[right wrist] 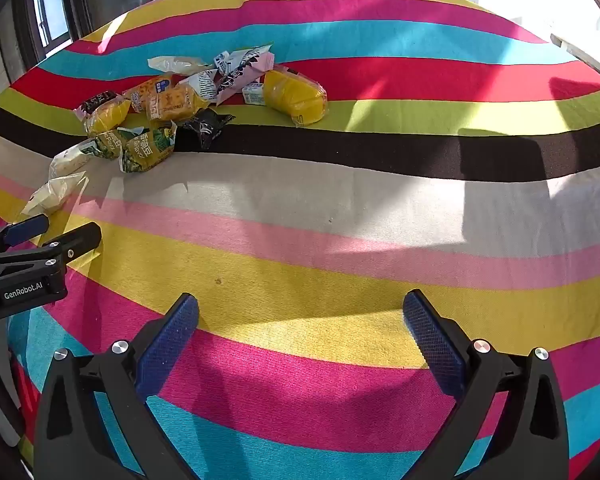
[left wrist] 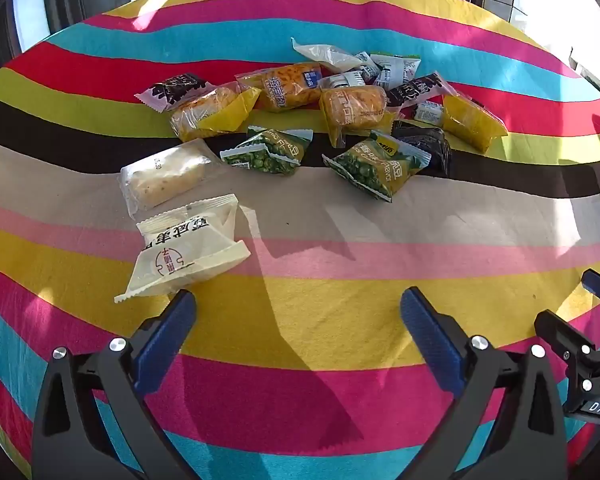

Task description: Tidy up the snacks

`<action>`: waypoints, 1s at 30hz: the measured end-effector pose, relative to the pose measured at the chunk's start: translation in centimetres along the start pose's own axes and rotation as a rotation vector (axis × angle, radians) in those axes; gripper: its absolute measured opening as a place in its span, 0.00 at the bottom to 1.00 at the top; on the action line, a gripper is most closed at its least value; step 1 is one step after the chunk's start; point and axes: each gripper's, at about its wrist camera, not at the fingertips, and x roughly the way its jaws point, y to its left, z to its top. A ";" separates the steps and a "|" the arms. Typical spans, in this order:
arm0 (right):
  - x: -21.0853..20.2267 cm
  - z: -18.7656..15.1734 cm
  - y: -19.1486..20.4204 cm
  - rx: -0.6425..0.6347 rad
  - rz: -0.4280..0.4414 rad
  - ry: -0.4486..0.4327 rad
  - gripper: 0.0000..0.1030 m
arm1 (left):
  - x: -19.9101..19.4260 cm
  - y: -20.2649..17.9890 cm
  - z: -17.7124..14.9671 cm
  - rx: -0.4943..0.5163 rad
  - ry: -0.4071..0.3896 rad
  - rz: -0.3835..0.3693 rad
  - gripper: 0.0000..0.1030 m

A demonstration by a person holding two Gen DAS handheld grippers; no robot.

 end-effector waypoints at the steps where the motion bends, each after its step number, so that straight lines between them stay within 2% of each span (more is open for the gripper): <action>1: 0.1 0.0 0.0 0.000 0.000 0.001 0.96 | 0.0 0.0 0.0 0.000 0.000 0.000 0.99; 3: -0.2 -0.2 0.0 -0.001 0.000 -0.025 0.96 | 0.0 0.0 0.0 0.000 0.000 0.000 0.99; 30: -0.1 -0.1 -0.1 0.004 0.008 -0.020 0.96 | 0.0 0.1 0.0 0.001 0.003 0.002 0.99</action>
